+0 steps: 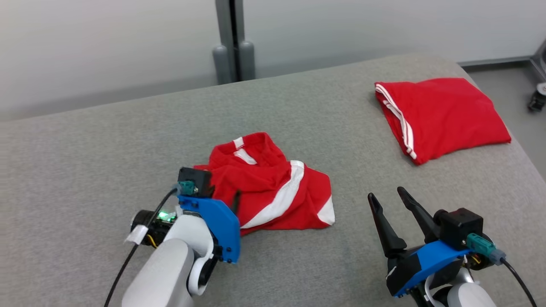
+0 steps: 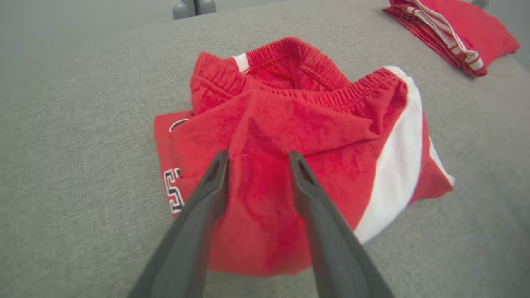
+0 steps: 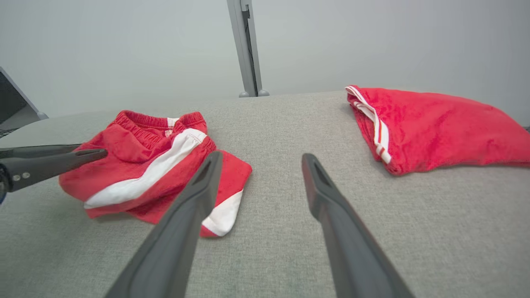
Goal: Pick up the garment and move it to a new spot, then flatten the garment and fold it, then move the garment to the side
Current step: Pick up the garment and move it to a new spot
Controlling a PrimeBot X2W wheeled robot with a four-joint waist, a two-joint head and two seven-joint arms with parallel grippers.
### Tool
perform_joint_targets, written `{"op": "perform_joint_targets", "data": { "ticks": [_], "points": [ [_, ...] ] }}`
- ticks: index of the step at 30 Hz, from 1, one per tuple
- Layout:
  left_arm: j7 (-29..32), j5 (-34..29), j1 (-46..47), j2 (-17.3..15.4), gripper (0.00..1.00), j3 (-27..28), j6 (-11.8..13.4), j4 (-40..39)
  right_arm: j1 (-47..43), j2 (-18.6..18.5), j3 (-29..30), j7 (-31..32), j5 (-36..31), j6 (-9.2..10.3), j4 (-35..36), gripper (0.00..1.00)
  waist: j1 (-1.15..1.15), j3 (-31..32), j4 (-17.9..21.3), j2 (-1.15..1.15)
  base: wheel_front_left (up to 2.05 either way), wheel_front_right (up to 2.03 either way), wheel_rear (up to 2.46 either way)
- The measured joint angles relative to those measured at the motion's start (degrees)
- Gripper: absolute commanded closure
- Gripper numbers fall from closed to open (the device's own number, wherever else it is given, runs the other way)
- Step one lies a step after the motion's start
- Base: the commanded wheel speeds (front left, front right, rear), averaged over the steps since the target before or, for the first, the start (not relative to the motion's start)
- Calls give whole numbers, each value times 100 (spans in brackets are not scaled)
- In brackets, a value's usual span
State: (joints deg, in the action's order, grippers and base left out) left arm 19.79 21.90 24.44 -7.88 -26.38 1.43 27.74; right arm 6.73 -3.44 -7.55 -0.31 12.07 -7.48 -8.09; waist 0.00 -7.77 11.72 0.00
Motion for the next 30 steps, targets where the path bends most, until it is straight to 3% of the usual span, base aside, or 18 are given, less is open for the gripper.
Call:
{"op": "perform_joint_targets", "data": {
  "ticks": [3,9,14,20,26,30],
  "points": [
    [-436,131,-88,144,0,30,-57,82,-14,-37,16,25,0,0,23,0,0,124,-189,0,0,0,0],
    [-1478,132,-553,55,0,261,78,-385,-179,-81,102,58,12,0,53,0,-1,417,-621,0,0,0,0],
    [-2169,274,-1222,-168,0,702,358,-955,-305,-79,275,85,-46,0,132,0,-1,574,-926,0,0,0,0],
    [-3112,611,-1885,-287,0,1150,213,-1400,-436,-47,423,124,-64,0,179,0,-1,642,-1171,-1,0,0,0],
    [-3454,325,-2301,-539,0,1383,131,-1577,-506,-20,505,172,-93,0,166,0,-1,733,-1282,0,0,0,0],
    [-3471,127,-2605,-537,0,1475,70,-1835,-528,-9,530,172,-93,0,134,0,-1,803,-1297,1,0,0,0]
  ]
}}
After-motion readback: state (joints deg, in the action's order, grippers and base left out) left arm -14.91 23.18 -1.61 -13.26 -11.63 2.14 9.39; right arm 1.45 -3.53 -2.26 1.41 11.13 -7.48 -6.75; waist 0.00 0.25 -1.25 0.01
